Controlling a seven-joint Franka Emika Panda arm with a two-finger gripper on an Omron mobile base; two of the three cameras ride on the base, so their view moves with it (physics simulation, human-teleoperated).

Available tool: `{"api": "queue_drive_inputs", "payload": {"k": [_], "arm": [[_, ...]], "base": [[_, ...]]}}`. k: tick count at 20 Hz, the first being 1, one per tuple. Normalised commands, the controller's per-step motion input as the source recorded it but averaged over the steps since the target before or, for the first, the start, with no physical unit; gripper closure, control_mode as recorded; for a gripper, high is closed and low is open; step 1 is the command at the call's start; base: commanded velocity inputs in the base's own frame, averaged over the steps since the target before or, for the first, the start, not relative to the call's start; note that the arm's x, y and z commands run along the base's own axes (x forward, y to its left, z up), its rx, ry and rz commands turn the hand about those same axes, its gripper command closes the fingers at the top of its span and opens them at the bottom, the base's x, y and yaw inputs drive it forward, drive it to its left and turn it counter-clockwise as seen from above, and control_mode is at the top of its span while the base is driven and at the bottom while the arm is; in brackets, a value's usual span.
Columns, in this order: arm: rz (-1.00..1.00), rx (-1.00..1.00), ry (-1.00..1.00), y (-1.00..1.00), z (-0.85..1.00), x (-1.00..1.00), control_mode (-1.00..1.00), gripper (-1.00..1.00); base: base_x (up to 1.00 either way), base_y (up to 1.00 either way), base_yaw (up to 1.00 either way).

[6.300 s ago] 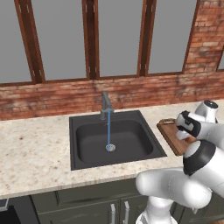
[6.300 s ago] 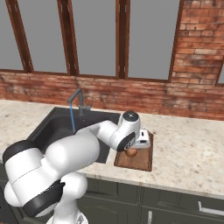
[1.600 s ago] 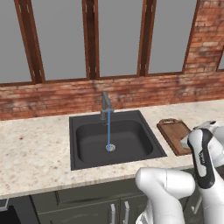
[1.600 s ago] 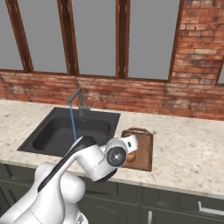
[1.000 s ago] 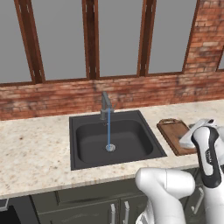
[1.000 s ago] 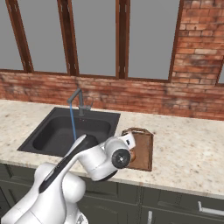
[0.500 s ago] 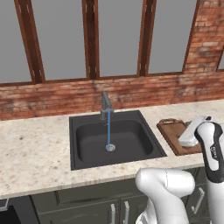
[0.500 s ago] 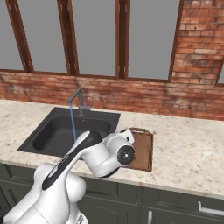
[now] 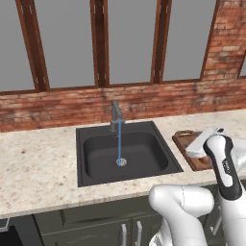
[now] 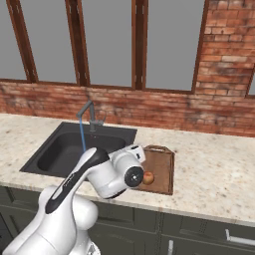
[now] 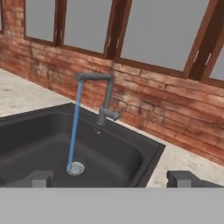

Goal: Pick the apple from the sink and place it on the cutting board to airdry. Then turn off the sink faucet.

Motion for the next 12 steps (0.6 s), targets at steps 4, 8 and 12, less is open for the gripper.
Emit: {"api": "queue_drive_inputs", "payload": {"k": [4, 8, 12], "arm": [[0.01, 0.01, -0.01, 0.17, 0.00, 0.25, -1.00, -1.00], [0.04, 0.01, 0.00, 0.16, 0.00, 0.38, -1.00, -1.00], [0.01, 0.00, 0.00, 0.23, 0.00, 0.37, -1.00, -1.00]], "base": [[0.00, 0.00, 0.00], [0.00, 0.00, 0.00], [0.00, 0.00, 0.00]]}}
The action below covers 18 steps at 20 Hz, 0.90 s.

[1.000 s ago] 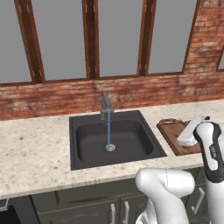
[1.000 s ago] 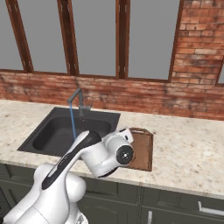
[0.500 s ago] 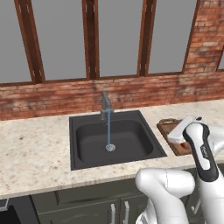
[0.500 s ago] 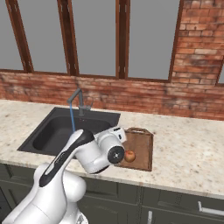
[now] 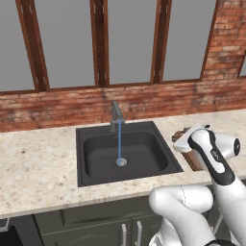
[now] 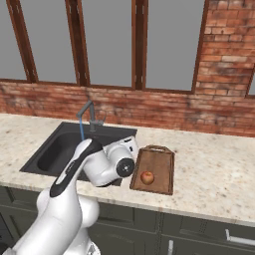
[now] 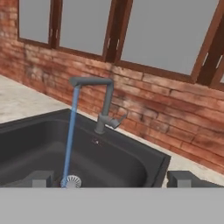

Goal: Pick the apple from the sink and place it on the cutting board to airdry. Then turn off the sink faucet.

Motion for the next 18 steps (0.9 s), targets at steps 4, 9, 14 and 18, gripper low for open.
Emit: {"api": "queue_drive_inputs", "payload": {"k": [4, 9, 14, 18], "arm": [[0.00, 0.01, 0.01, 0.15, 0.00, 0.40, -1.00, -1.00], [0.01, 0.03, 0.02, 0.08, -0.03, 0.35, -1.00, -1.00], [0.07, 0.05, 0.03, 0.01, 0.00, 0.38, -1.00, -1.00], [0.13, 0.01, 0.00, 0.01, 0.00, 0.19, -1.00, -1.00]], "base": [[0.00, 0.00, 0.00], [0.00, 0.00, 0.00], [0.00, 0.00, 0.00], [0.00, 0.00, 0.00]]}}
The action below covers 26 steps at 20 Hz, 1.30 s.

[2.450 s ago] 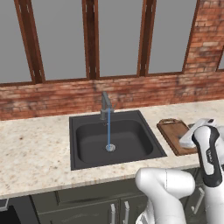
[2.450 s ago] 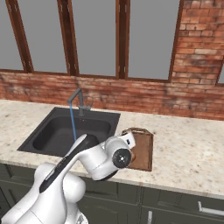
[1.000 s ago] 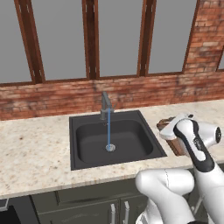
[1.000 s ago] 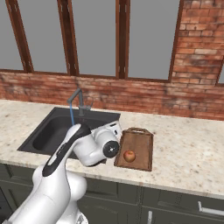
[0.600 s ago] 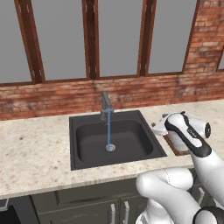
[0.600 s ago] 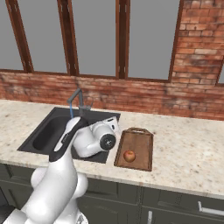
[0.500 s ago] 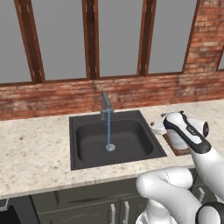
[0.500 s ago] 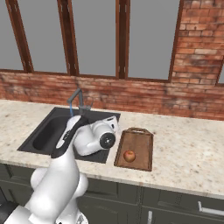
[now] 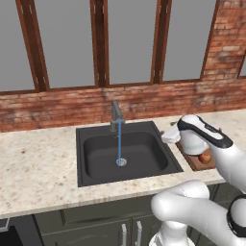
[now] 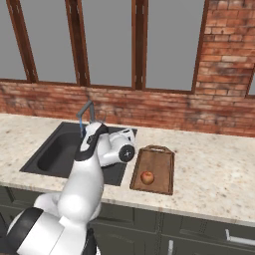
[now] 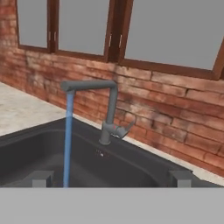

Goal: Pick the apple from the sink and place it on the cutting board to airdry. Then turn off the sink faucet.

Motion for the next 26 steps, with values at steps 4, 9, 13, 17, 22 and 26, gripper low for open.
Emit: {"api": "queue_drive_inputs", "payload": {"k": [4, 9, 13, 17, 22, 26], "arm": [[0.13, 0.00, 0.00, 0.06, -0.01, 0.04, -1.00, -1.00], [0.11, 0.00, -0.01, 0.11, -0.01, 0.11, -1.00, -1.00], [0.10, 0.00, 0.00, 0.08, 0.00, 0.31, -1.00, -1.00], [0.08, 0.00, 0.00, 0.12, 0.00, 0.16, -1.00, -1.00], [0.04, 0.00, 0.00, 0.26, -0.12, 0.11, -1.00, -1.00], [0.01, 0.00, 0.00, 0.37, -0.07, 0.19, -1.00, -1.00]], "base": [[0.00, 0.00, 0.00], [0.00, 0.00, 0.00], [0.00, 0.00, 0.00], [0.00, 0.00, 0.00], [0.00, 0.00, 0.00], [0.00, 0.00, 0.00]]}}
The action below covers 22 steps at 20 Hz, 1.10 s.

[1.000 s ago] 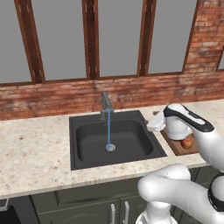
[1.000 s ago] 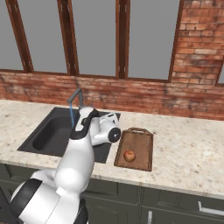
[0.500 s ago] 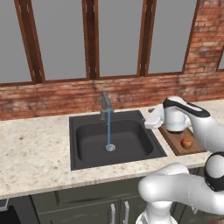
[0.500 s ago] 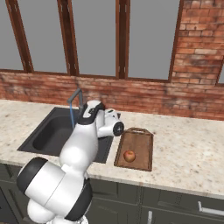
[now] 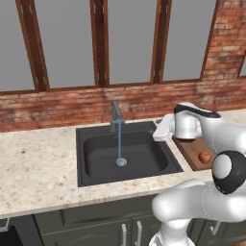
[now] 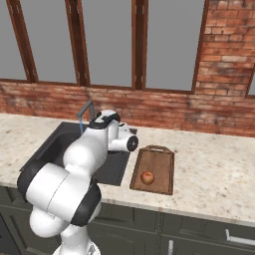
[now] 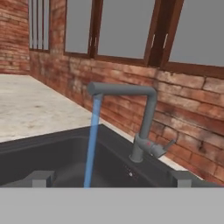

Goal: Pick the apple from the sink and place it on the cutting board to airdry. Then turn off the sink faucet.

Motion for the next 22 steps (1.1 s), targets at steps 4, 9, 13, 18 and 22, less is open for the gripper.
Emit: {"api": "queue_drive_inputs", "payload": {"k": [4, 9, 13, 18, 22], "arm": [[0.00, 0.00, 0.00, 0.27, 0.00, 0.30, -1.00, -1.00], [0.05, 0.01, 0.00, 0.09, 0.00, 0.32, -1.00, -1.00], [0.06, 0.00, 0.00, 0.01, 0.00, 0.22, -1.00, -1.00], [0.08, 0.00, 0.00, 0.00, 0.00, 0.17, -1.00, -1.00], [0.13, 0.00, 0.00, 0.00, 0.00, 0.14, -1.00, -1.00]], "base": [[0.00, 0.00, 0.00], [0.00, 0.00, 0.00], [0.00, 0.00, 0.00], [0.00, 0.00, 0.00], [0.00, 0.00, 0.00]]}}
